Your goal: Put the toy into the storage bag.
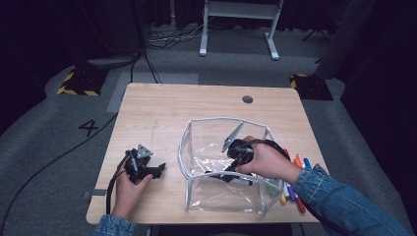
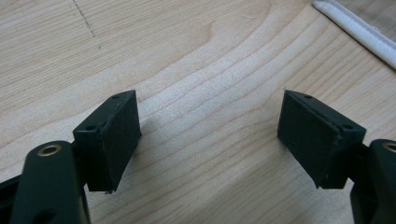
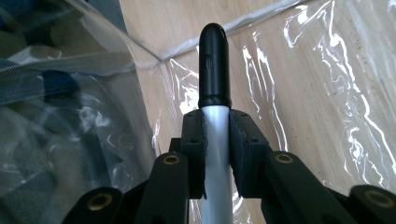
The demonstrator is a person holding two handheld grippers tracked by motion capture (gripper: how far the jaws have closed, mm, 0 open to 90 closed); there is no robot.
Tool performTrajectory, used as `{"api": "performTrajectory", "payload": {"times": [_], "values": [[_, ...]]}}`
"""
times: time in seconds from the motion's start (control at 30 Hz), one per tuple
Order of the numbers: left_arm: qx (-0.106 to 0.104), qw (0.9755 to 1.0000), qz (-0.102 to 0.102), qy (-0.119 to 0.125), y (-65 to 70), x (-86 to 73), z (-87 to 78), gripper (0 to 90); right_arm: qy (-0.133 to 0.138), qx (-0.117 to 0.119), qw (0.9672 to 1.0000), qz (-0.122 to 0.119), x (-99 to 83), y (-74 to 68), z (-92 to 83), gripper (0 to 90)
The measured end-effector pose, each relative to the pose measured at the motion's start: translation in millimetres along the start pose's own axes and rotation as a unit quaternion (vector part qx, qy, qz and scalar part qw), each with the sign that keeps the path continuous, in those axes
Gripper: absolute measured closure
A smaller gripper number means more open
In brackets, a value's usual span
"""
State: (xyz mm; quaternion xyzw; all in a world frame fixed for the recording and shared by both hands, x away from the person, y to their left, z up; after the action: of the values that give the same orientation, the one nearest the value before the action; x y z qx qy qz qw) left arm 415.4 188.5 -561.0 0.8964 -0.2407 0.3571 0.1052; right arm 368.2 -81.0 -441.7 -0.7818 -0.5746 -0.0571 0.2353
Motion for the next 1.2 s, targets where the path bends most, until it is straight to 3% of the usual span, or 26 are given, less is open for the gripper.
{"api": "performTrajectory", "payload": {"times": [0.13, 0.63, 0.8, 0.87, 1.2], "values": [[0.000, 1.0000, 0.000, 0.000, 0.0, 0.0, 0.0, 21.3, -0.014, -0.001, 0.9999, -0.010, -1.9, 1.9, 9.5, 77.1], [0.000, 1.0000, 0.000, 0.000, 0.1, 0.0, 0.0, 21.3, -0.075, 0.017, 0.9971, -0.002, -10.5, 2.7, 34.1, 77.1], [-0.001, 1.0000, 0.000, 0.000, 0.7, 0.0, 0.1, 21.3, -0.097, 0.000, 0.9952, -0.004, -12.9, 12.6, 39.4, 77.0], [-0.001, 1.0000, 0.002, 0.001, 0.7, 0.1, 0.2, 21.3, -0.107, 0.001, 0.9942, 0.006, -15.5, 14.8, 41.2, 77.0], [-0.003, 1.0000, 0.007, 0.000, 1.0, 0.0, -0.1, 21.3, -0.119, 0.009, 0.9929, 0.001, -17.2, 15.5, 47.8, 77.0]]}}
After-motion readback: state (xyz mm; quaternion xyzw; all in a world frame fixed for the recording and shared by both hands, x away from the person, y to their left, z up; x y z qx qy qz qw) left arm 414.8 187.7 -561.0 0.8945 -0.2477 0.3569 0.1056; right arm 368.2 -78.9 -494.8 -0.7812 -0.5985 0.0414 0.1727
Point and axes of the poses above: each handheld gripper's, and its own axes: z roughly forward along the jaws, x roughly out of its top, y roughly to its right, the point moved 8 cm from there along z, roughly forward along the jaws, and after that the axes turned 1 degree about x, right-handed, at the moved point
